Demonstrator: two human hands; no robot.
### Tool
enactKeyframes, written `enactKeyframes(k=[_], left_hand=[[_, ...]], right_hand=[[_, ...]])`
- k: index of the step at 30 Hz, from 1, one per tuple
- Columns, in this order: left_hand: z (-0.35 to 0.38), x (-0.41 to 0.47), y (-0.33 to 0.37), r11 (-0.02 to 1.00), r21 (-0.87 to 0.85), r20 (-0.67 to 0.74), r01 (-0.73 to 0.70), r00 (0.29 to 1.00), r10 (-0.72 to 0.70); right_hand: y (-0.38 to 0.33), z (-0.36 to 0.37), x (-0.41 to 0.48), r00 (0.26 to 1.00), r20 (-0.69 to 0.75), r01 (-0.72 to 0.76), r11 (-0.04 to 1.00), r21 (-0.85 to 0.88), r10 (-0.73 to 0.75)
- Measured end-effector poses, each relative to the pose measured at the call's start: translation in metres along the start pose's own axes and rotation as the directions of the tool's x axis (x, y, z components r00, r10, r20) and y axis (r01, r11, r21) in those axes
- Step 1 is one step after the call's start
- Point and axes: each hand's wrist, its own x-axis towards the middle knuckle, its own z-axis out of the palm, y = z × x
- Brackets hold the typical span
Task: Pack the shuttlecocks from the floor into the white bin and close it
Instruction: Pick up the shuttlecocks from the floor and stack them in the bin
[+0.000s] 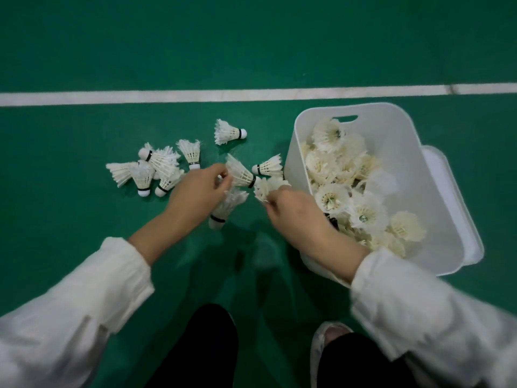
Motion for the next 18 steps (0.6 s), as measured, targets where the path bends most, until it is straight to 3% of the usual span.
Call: enactKeyframes(k=[4,7,11,15,18], left_hand=[[-0.044,0.0,0.046,0.984,0.136,-0.064,-0.113,0.99,0.122],[-0.058,0.003,0.081,0.947,0.238,-0.039,-0.214,0.972,0.23],[-0.059,0.009,0.116,0.867,0.379,0.039,-0.323,0.942,0.334],[-0.044,0.013,0.13,0.81,0.463,0.115,-0.36,0.93,0.348],[-0.034,0.012,0.132,0.844,0.437,0.094,-0.31,0.949,0.3]], right_hand=[[0.026,-0.075,-0.024,0.981,0.004,0.196,0.98,-0.017,-0.196],[0.07,-0.106,-0.038,0.985,-0.083,0.155,0.987,0.038,-0.151],[0.125,-0.086,-0.036,0.988,-0.151,0.021,0.989,0.149,0.002],[0.127,-0.048,-0.016,0.987,-0.16,0.071,0.969,0.235,-0.034],[0.119,-0.034,0.005,0.974,-0.215,0.128,0.959,0.254,-0.073]])
